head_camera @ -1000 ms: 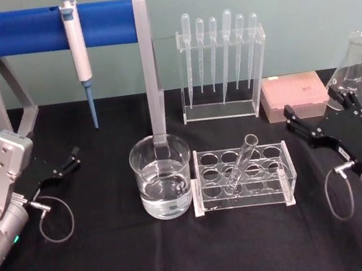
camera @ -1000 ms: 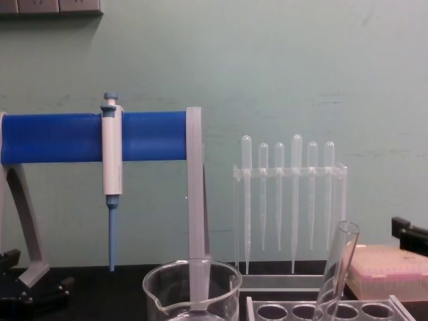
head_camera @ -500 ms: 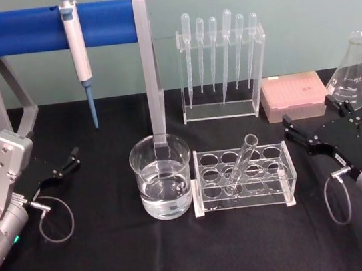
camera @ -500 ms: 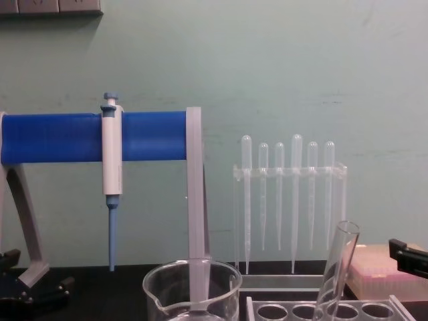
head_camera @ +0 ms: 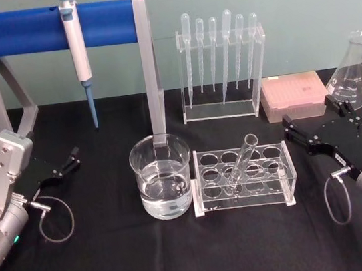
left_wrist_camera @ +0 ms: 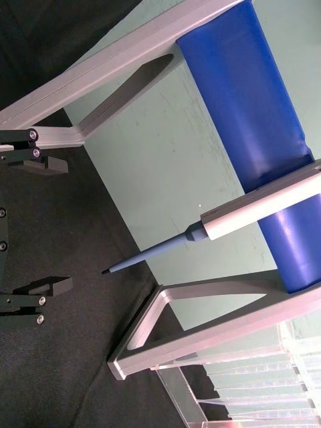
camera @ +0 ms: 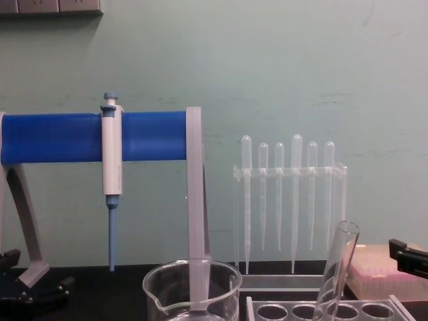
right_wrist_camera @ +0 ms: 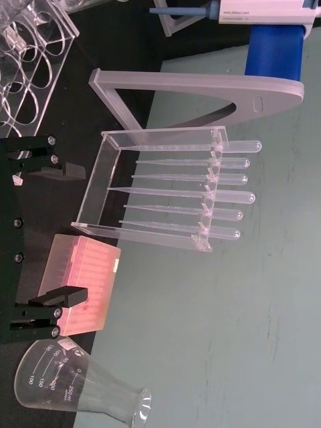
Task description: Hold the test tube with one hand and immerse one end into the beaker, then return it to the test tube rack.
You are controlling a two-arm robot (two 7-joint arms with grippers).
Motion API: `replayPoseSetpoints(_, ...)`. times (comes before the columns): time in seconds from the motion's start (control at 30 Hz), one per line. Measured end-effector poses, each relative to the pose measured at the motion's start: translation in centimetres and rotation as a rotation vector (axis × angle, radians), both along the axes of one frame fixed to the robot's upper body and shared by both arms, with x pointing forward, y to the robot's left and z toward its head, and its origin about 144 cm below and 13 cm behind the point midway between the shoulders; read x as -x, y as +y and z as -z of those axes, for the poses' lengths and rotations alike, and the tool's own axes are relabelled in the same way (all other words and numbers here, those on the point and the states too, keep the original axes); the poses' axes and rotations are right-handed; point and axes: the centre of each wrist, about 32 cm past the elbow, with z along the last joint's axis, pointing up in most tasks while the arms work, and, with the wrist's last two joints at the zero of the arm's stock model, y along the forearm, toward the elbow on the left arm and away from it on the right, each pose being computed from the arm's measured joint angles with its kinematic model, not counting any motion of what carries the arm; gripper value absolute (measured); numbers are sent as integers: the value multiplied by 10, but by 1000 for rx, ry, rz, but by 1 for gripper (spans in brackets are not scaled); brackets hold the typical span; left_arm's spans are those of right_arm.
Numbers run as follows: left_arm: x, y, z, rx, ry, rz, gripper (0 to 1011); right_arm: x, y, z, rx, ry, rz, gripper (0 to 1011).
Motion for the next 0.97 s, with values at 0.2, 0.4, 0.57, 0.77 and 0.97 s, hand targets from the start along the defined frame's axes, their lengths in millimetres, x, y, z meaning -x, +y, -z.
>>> replayPoseSetpoints(0.2,0,0,0,0,0,0,1000,0,0,0,0,-1,-1,1002)
replayPoseSetpoints(0.4,0,0,0,0,0,0,1000,0,0,0,-1,-1,-2,1002)
replayPoseSetpoints(0.57,0,0,0,0,0,0,1000,0,0,0,-1,-1,-2,1002)
replayPoseSetpoints(0.77,0,0,0,0,0,0,1000,0,0,0,-1,-1,-2,1002)
replayPoseSetpoints(0.97,0,0,0,0,0,0,1000,0,0,0,-1,-1,-1,1002)
